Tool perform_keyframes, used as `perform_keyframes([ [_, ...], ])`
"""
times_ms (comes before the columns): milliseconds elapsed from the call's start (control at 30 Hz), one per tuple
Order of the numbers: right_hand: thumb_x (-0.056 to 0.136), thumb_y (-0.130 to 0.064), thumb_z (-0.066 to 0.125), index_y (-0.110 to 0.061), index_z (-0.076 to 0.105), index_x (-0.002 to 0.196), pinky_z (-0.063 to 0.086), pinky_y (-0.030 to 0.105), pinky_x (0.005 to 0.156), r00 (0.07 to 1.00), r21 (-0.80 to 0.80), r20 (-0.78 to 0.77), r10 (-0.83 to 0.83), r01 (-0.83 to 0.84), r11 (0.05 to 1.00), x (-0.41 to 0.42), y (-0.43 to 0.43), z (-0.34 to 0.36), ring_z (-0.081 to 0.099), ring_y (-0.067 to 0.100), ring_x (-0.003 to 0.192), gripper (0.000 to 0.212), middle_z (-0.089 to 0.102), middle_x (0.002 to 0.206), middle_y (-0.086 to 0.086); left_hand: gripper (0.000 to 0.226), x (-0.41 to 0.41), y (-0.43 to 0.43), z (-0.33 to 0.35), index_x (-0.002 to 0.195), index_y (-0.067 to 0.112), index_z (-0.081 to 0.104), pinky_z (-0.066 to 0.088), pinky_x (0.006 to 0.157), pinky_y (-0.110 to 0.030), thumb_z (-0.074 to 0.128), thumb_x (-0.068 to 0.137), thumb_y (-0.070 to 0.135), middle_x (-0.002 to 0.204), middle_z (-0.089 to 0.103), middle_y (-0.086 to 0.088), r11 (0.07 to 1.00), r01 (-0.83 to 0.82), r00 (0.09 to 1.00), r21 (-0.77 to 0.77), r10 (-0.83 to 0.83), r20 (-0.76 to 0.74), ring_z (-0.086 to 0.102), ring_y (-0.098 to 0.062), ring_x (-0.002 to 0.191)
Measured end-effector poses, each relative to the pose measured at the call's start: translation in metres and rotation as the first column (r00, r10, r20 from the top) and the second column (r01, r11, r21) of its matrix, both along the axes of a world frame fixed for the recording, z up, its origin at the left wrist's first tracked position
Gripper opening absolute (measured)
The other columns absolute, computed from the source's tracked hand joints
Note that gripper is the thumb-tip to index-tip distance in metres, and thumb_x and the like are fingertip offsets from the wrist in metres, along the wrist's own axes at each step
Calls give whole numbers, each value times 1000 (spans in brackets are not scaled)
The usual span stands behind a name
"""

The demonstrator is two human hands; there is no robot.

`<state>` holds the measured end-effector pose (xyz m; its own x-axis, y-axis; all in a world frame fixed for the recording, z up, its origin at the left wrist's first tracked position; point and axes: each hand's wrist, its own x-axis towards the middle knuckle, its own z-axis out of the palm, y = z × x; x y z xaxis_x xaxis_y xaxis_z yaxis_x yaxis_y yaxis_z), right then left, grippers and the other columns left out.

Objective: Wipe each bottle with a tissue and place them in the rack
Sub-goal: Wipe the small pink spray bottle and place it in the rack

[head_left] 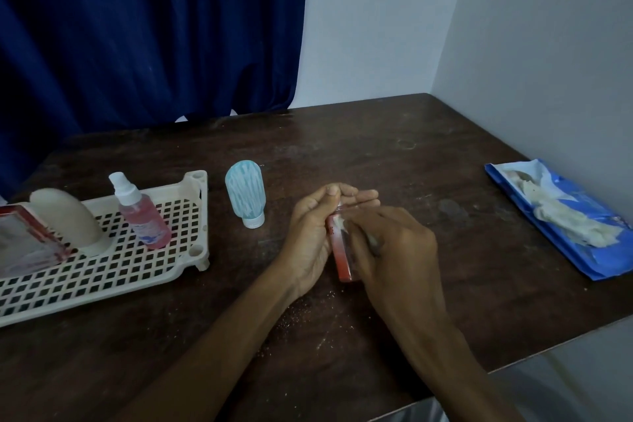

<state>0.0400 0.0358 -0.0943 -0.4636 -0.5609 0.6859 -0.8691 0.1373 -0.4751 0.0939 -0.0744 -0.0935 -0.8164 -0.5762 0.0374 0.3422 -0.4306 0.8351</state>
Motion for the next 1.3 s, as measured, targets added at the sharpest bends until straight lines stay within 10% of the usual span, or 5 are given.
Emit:
perform_keyframes([
  [767,82,2,73,-7,73,78,49,24,65,992,-20,129,-17,20,1000,-8,11,-4,65,10,72,10,71,76,-1,27,-2,-2,0,102,0,58,57,91,-36,37,106,16,115,70,-25,999,24,1000,-41,-24,-10,69,-33,109],
  [1300,90,-22,61,-16,78,98,50,16,71,1000,-34,-29,6,-7,999,18,10,-18,62,7,83,20,70,94,-5,26,-2,-8,-2,99,0,59,57,90,-33,42,105,18,112,72,-23,998,51,995,-36,-47,92,71,-30,104],
])
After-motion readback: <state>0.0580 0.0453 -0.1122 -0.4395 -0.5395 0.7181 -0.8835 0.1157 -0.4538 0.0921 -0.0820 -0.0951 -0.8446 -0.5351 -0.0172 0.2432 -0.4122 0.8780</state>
